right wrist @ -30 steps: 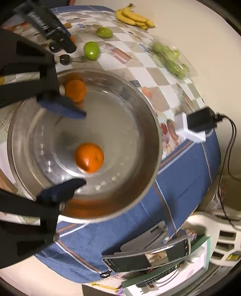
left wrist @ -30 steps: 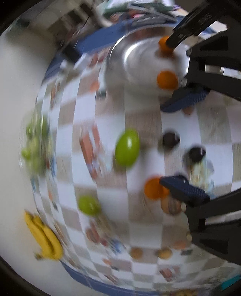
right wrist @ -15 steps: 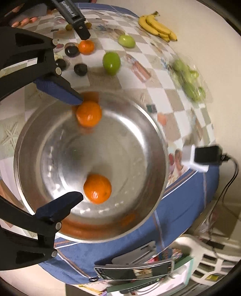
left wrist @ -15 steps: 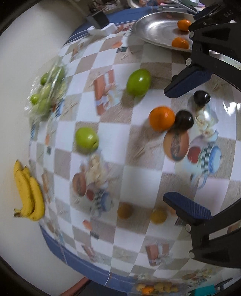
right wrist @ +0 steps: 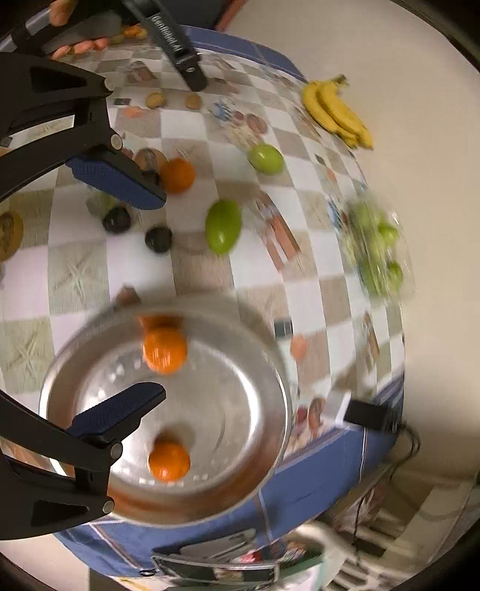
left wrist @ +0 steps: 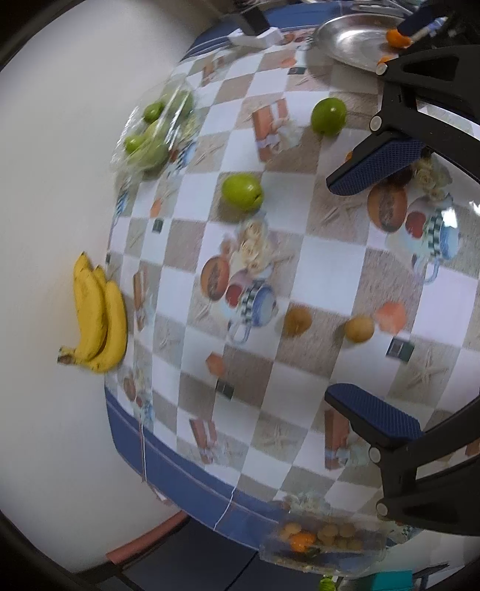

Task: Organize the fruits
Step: 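Grasp a dark cherry with the right gripper while the left gripper grasps another orange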

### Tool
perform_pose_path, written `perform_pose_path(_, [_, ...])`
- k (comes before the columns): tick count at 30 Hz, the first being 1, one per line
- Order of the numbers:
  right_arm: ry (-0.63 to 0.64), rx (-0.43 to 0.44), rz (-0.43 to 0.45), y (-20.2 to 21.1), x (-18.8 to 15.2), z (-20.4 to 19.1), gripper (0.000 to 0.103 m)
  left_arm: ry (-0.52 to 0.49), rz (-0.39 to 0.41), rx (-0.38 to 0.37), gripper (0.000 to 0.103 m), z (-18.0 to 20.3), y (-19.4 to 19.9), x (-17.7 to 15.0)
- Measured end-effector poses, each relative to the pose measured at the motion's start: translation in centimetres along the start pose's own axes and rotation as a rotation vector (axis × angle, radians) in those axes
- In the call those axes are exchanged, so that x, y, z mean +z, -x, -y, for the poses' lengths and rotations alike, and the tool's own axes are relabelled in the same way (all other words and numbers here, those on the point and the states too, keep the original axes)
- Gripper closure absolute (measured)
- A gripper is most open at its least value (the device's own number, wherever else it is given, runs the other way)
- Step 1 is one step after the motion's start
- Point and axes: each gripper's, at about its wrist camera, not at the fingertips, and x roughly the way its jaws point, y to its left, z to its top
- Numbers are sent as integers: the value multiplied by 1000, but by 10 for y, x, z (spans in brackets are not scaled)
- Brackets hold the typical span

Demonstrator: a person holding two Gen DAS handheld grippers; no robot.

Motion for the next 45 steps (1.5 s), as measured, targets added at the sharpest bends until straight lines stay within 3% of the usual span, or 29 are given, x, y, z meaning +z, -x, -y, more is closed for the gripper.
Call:
perform_pose_path(7, [61,13,-47,-19,4,-40,8,66,18,-21,0,-27,3,8])
perform_pose_path(12, [112,10,-65,-31,5,-61,8,56,32,-25,0,-30,2,10])
perform_pose_path(20, [119,2,-83,-46,6,-60,8,20,34,-77,0,-14,-8,9])
perform_pose_path(25, [110,7,-89,-53,5,-53,9,-3,-21,-125,0,1,-20,4])
perform_pose_path(27, [107,16,-93,-56,6,-52,14,-12,-52,-138,0,8,-27,2])
perform_pose_path(29, [106,20,-105,-59,6,-50,33,-23,-72,-151,0,16,-32,-1])
perform_pose_path(33, [101,22,-125,-66,5,-47,36,-30,-116,-192,0,29,-41,-5])
perform_pose_path(38, [93,31,-148,-75,3,-43,51,-46,-161,-234,1,47,-50,-10])
perform_pose_path(45, [84,42,-164,-79,-1,-41,71,-49,-202,-282,16,63,-59,-15])
